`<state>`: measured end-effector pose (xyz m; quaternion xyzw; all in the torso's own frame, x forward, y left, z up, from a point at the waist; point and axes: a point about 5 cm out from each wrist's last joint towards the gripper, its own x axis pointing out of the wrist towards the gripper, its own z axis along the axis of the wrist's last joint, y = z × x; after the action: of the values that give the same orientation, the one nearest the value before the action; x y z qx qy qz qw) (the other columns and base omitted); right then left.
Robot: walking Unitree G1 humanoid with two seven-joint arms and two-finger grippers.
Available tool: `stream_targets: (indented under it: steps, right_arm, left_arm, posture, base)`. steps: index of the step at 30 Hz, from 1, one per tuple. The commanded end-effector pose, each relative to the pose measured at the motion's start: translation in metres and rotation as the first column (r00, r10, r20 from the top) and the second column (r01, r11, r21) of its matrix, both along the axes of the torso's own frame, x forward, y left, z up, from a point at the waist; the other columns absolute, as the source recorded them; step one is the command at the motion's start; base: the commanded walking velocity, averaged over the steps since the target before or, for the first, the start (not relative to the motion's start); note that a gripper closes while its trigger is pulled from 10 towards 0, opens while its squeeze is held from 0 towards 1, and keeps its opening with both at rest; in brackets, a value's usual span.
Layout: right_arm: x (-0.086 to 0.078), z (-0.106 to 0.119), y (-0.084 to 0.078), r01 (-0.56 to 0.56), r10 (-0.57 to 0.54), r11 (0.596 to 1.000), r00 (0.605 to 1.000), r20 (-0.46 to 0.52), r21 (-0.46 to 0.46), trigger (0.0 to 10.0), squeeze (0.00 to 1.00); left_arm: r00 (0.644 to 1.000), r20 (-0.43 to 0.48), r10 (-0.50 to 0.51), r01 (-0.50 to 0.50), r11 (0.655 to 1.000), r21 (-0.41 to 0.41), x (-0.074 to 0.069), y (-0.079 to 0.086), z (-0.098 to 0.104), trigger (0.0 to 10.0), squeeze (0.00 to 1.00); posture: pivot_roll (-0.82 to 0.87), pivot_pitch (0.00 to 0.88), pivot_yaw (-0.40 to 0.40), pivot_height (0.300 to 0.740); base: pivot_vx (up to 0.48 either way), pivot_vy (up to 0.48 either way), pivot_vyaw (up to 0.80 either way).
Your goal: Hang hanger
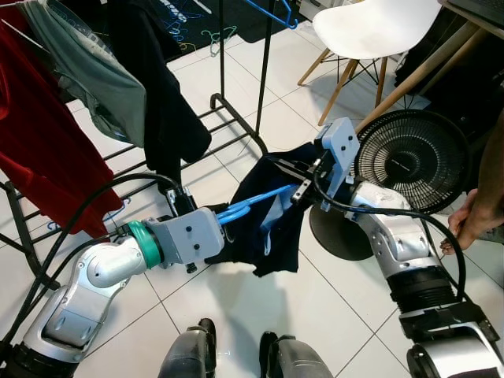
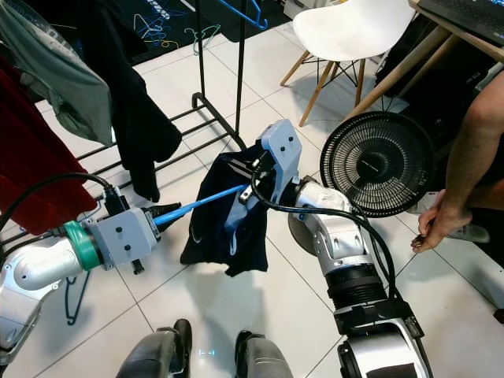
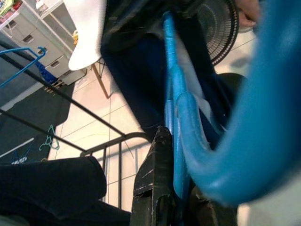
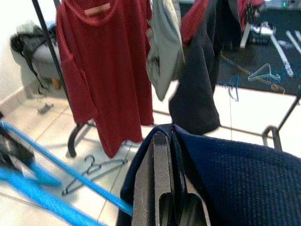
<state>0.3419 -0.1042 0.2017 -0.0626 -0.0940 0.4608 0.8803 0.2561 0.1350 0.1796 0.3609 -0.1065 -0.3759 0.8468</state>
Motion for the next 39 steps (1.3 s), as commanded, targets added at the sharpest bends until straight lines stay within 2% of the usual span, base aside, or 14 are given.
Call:
stream_targets:
  steps: [1, 3, 7, 12, 14, 18, 23, 25, 27, 29, 32, 33, 37, 39]
  right_arm:
    - [-0.002, 0.011, 0.010, -0.047, 0.047, 0.999, 0.998, 0.037, 0.020, 10.0, 0.00]
    - [-0.002, 0.018, 0.020, -0.078, 0.076, 0.996, 0.996, 0.055, 0.040, 10.0, 0.00]
    - [-0.012, 0.042, 0.063, -0.226, 0.212, 0.963, 0.971, 0.111, 0.144, 10.0, 0.00]
    - [-0.018, 0.051, 0.080, -0.295, 0.275, 0.936, 0.953, 0.126, 0.190, 10.0, 0.00]
    - [-0.026, 0.058, 0.097, -0.369, 0.347, 0.904, 0.928, 0.133, 0.216, 10.0, 0.00]
    - [-0.038, 0.058, 0.116, -0.435, 0.414, 0.874, 0.900, 0.136, 0.218, 10.0, 0.00]
    - [-0.040, 0.058, 0.119, -0.446, 0.426, 0.868, 0.895, 0.135, 0.219, 10.0, 0.00]
    - [-0.055, 0.047, 0.129, -0.491, 0.475, 0.850, 0.871, 0.127, 0.192, 10.0, 0.00]
    - [-0.061, 0.037, 0.125, -0.481, 0.469, 0.860, 0.876, 0.112, 0.169, 10.0, 0.00]
    - [-0.057, 0.030, 0.109, -0.426, 0.416, 0.890, 0.905, 0.094, 0.162, 10.0, 0.00]
    - [-0.049, 0.025, 0.090, -0.351, 0.342, 0.925, 0.936, 0.081, 0.146, 10.0, 0.00]
    - [-0.042, 0.022, 0.074, -0.290, 0.283, 0.947, 0.956, 0.073, 0.138, 10.0, 0.00]
    - [-0.035, 0.018, 0.053, -0.206, 0.199, 0.971, 0.978, 0.067, 0.121, 10.0, 0.00]
    - [-0.034, 0.017, 0.051, -0.194, 0.187, 0.974, 0.980, 0.067, 0.115, 10.0, 0.00]
  left_arm:
    - [0.999, -0.011, -0.047, 0.047, 0.999, -0.004, -0.005, -0.009, -0.001, 10.0, 0.00]
    - [0.999, -0.012, -0.048, 0.048, 0.999, -0.005, -0.005, -0.010, -0.001, 10.0, 0.00]
    - [0.999, -0.004, -0.036, 0.036, 0.999, -0.015, -0.004, -0.011, -0.001, 10.0, 0.00]
    - [1.000, 0.006, -0.027, 0.027, 0.999, -0.027, -0.002, -0.012, -0.001, 10.0, 0.00]
    - [1.000, 0.018, -0.014, 0.014, 0.999, -0.044, 0.000, -0.014, 0.001, 10.0, 0.00]
    - [1.000, 0.019, -0.003, 0.004, 0.998, -0.056, 0.001, -0.016, 0.002, 10.0, 0.00]
    - [1.000, 0.019, -0.001, 0.002, 0.998, -0.058, 0.002, -0.016, 0.002, 10.0, 0.00]
    - [0.999, -0.017, 0.045, -0.045, 0.999, -0.018, 0.004, -0.015, -0.004, 10.0, 0.00]
    - [0.990, -0.070, 0.119, -0.118, 0.993, 0.020, 0.007, -0.008, -0.013, 10.0, 0.00]
    - [0.979, -0.136, 0.151, -0.151, 0.988, 0.008, 0.006, -0.004, -0.016, 10.0, 0.00]
    - [0.963, -0.228, 0.144, -0.156, 0.987, -0.035, -0.001, -0.002, -0.017, 10.0, 0.00]
    - [0.946, -0.302, 0.119, -0.151, 0.985, -0.084, -0.008, -0.002, -0.016, 10.0, 0.00]
    - [0.922, -0.382, 0.069, -0.135, 0.980, -0.148, -0.018, -0.004, -0.013, 10.0, 0.00]
    - [0.919, -0.388, 0.063, -0.132, 0.979, -0.155, -0.019, -0.004, -0.013, 10.0, 0.00]
  posture:
    - [0.04, 0.130, 0.024, 0.740]
    - [0.04, 0.130, 0.024, 0.740]
    - [0.05, 0.134, 0.026, 0.740]
    - [0.05, 0.135, 0.028, 0.740]
    - [0.05, 0.139, 0.030, 0.740]
    - [0.05, 0.140, 0.029, 0.740]
    - [0.05, 0.140, 0.029, 0.740]
    - [0.06, 0.143, 0.025, 0.740]
    - [0.06, 0.143, 0.025, 0.740]
    - [0.05, 0.146, 0.029, 0.740]
    - [0.05, 0.148, 0.032, 0.740]
    - [0.04, 0.150, 0.040, 0.740]
    - [0.04, 0.151, 0.046, 0.740]
    - [0.04, 0.151, 0.046, 0.740]
  base:
    - [0.000, 0.000, 0.00]
    - [0.000, 0.000, 0.00]
    - [0.000, 0.000, 0.00]
    - [0.000, 0.000, 0.00]
    - [0.000, 0.000, 0.00]
    - [0.000, 0.000, 0.00]
    - [0.000, 0.000, 0.00]
    - [0.000, 0.000, 0.00]
    - [0.000, 0.000, 0.00]
    - [0.000, 0.000, 0.00]
    - [0.000, 0.000, 0.00]
    - [0.000, 0.000, 0.00]
    - [0.000, 0.000, 0.00]
    - [0.000, 0.000, 0.00]
